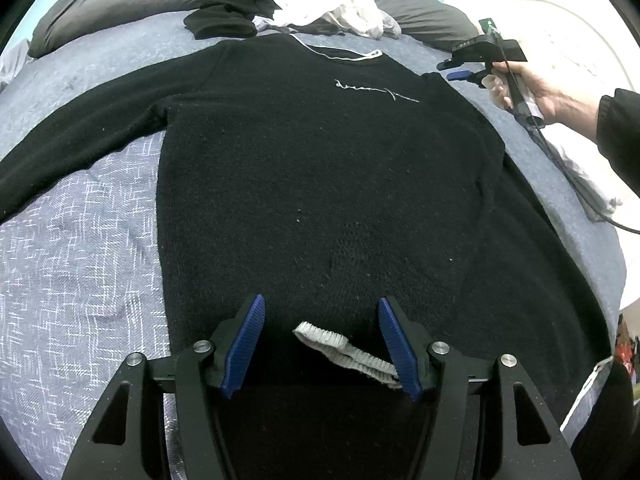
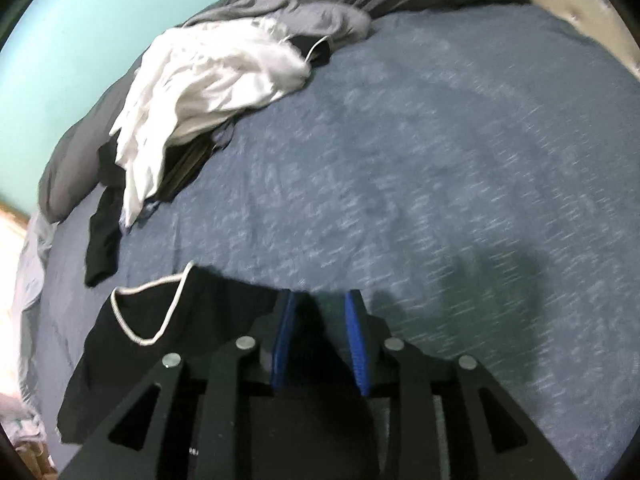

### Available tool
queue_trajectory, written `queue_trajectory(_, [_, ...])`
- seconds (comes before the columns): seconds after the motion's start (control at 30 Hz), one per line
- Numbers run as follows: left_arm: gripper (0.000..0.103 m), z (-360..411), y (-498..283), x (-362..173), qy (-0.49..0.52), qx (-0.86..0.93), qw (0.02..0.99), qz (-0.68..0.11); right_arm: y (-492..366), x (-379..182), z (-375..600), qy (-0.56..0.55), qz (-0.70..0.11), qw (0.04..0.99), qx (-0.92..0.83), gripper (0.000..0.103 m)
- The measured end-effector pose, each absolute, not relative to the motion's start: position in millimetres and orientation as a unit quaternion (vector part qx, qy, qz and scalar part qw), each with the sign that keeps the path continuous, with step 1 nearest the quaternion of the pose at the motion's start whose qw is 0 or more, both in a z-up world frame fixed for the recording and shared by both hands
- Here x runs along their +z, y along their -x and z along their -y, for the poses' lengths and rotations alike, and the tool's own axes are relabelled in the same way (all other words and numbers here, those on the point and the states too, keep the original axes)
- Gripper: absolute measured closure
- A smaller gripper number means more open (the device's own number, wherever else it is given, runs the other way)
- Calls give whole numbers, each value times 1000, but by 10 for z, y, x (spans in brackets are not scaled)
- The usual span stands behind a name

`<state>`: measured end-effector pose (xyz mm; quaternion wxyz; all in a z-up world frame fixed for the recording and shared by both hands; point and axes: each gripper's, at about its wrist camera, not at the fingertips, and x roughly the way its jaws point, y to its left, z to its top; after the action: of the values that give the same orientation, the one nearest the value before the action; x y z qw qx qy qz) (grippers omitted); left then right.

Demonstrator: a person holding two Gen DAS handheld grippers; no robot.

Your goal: Fold clothes

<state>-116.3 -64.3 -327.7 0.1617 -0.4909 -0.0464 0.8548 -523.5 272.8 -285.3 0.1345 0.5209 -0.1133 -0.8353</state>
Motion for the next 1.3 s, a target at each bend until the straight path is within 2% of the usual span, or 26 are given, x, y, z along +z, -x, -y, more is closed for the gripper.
queue_trajectory(0.23, [39, 635, 1167, -3293, 492, 854, 162, 44, 5306, -3020, -2614, -534, 113, 159, -823, 76])
queue_trajectory(0.37, [39, 652, 1154, -3294, 493, 853, 162, 43, 5354, -3002, -2498, -525, 68, 157, -834, 96])
queue_trajectory(0.43, [39, 655, 1142, -3295, 493, 853, 163, 42, 5355, -2976, -2426, -515, 36, 160, -841, 99])
queue_trajectory(0.6, [38, 661, 1113, -3296, 493, 853, 163, 40, 5360, -2897, -2346, -484, 6, 156, -861, 99])
queue_trajectory(0.83, [38, 656, 1081, -3292, 494, 853, 163, 37, 5433, -2880, -2462, -485, 71, 153, -858, 99])
queue_trajectory(1.03, [37, 635, 1071, -3304, 495, 853, 163, 39, 5384, -2627, -2771, -444, 129, 144, -875, 99])
queue_trajectory(1.3, [37, 617, 1071, -3284, 494, 852, 163, 53, 4881, -2629, -3183, -462, 135, 161, -862, 97])
